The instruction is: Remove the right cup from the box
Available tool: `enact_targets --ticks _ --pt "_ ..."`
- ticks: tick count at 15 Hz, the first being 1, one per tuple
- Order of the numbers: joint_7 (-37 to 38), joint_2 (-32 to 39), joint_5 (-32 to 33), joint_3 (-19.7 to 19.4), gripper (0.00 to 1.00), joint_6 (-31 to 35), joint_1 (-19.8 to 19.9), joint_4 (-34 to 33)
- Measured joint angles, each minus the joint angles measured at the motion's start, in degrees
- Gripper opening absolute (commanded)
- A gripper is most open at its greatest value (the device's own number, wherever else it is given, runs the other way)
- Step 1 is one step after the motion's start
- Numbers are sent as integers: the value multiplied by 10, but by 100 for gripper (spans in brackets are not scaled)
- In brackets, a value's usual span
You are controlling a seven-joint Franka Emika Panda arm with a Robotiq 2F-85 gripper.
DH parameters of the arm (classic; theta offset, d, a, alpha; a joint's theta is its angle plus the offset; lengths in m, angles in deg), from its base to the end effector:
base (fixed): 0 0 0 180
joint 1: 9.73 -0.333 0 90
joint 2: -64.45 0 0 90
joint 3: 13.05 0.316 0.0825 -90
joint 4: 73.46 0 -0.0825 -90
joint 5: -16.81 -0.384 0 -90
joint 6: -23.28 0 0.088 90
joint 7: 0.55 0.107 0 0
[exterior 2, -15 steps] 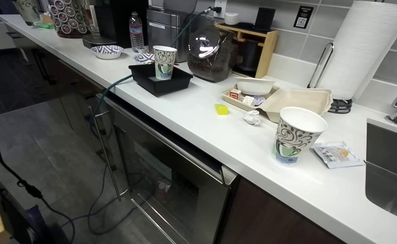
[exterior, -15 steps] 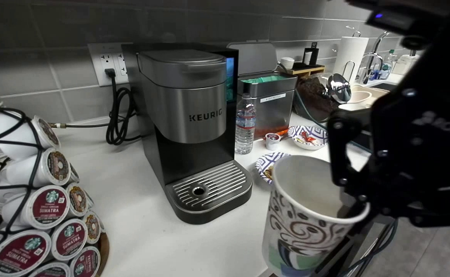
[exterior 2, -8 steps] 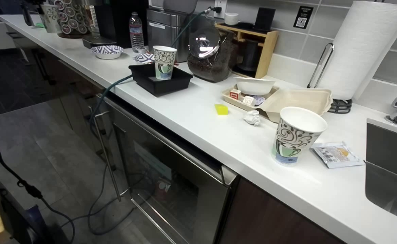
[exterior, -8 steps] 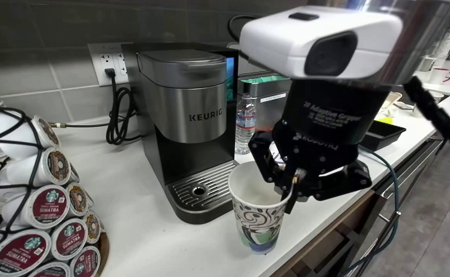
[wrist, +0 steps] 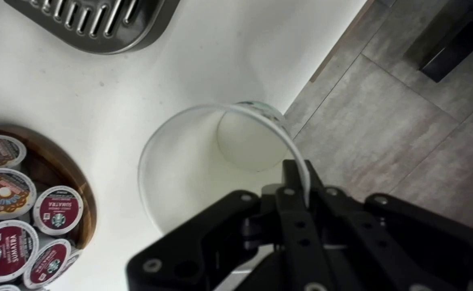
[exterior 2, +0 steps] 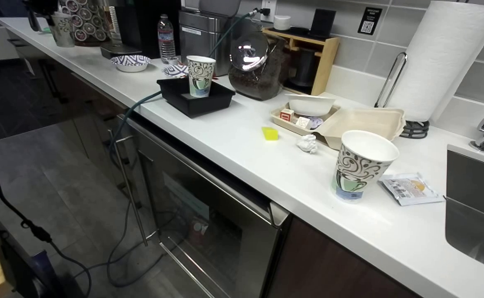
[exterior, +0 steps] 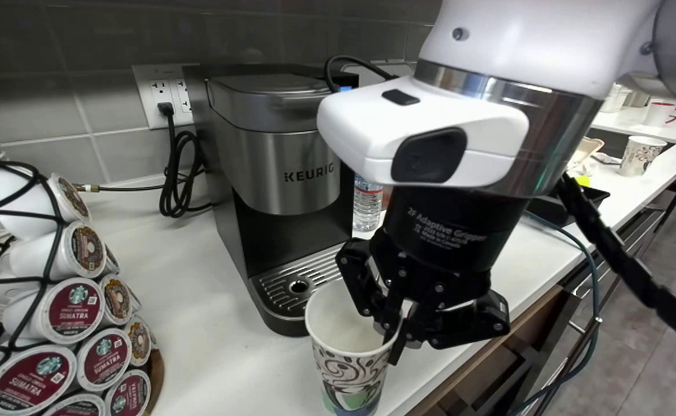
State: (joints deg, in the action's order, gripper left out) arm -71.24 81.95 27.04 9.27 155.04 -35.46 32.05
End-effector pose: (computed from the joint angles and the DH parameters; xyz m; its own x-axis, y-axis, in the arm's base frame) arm 0.4452 0.4640 0.3906 -0.5515 0.8338 0.0230 0.8228 0.5393 0.1794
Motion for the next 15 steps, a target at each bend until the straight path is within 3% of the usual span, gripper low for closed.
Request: enact_targets --ticks 3,14,15 --pt "15 5 3 1 1 33 0 5" --pt "74 21 71 -1 1 31 -3 18" --pt "80 24 72 -1 6 31 -4 18"
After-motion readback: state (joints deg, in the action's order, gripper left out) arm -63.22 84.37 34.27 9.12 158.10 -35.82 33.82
